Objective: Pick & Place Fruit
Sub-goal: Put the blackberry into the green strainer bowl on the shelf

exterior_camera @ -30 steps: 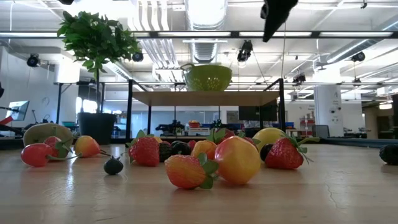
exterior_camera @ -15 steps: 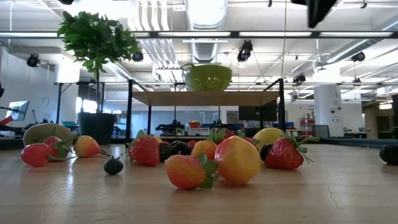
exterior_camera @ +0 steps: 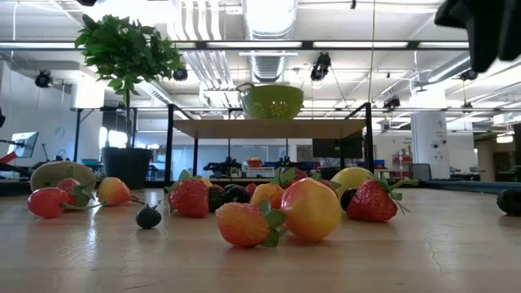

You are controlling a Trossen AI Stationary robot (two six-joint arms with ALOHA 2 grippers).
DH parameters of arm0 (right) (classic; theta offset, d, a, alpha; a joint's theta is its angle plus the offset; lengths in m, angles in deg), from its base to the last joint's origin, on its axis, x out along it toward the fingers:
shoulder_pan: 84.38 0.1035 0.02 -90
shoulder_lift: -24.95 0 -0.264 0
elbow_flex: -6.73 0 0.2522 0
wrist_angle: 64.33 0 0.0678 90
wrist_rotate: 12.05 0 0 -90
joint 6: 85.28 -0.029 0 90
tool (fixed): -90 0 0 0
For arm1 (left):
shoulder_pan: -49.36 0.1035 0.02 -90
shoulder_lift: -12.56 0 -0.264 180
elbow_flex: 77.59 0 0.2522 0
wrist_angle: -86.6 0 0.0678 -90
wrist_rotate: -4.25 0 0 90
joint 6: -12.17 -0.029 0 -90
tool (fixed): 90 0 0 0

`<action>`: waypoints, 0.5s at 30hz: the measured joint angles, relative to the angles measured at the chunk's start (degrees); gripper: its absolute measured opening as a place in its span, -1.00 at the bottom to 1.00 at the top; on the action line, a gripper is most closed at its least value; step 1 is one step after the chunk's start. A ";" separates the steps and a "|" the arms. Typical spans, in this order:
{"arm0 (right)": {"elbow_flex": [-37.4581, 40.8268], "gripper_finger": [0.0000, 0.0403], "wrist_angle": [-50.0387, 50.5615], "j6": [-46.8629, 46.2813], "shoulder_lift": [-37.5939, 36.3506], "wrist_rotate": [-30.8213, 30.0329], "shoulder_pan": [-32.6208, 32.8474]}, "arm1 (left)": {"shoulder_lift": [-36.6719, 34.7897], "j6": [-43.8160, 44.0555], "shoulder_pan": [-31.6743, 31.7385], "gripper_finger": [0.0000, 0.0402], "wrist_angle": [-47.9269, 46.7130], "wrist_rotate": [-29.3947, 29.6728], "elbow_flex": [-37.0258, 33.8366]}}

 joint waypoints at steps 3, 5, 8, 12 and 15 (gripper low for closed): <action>3.93 -0.09 -5.39 0.00 0.00 0.27 0.41 | -0.01 0.01 0.00 -0.69 -0.01 0.01 0.01; 6.39 -0.07 -8.43 -0.11 0.00 0.75 0.39 | -0.02 0.00 0.00 -0.69 0.01 0.02 0.01; 9.91 -0.05 -12.02 -0.94 0.00 2.11 0.36 | 0.00 0.00 0.00 -0.69 0.00 0.00 0.00; 13.94 -0.02 -15.98 -2.44 0.00 3.63 0.36 | 0.00 0.00 -0.04 -0.69 -0.01 0.02 0.01; 16.13 0.00 -18.52 -3.29 0.00 4.13 0.36 | -0.02 0.00 -0.04 -0.69 0.00 0.00 -0.01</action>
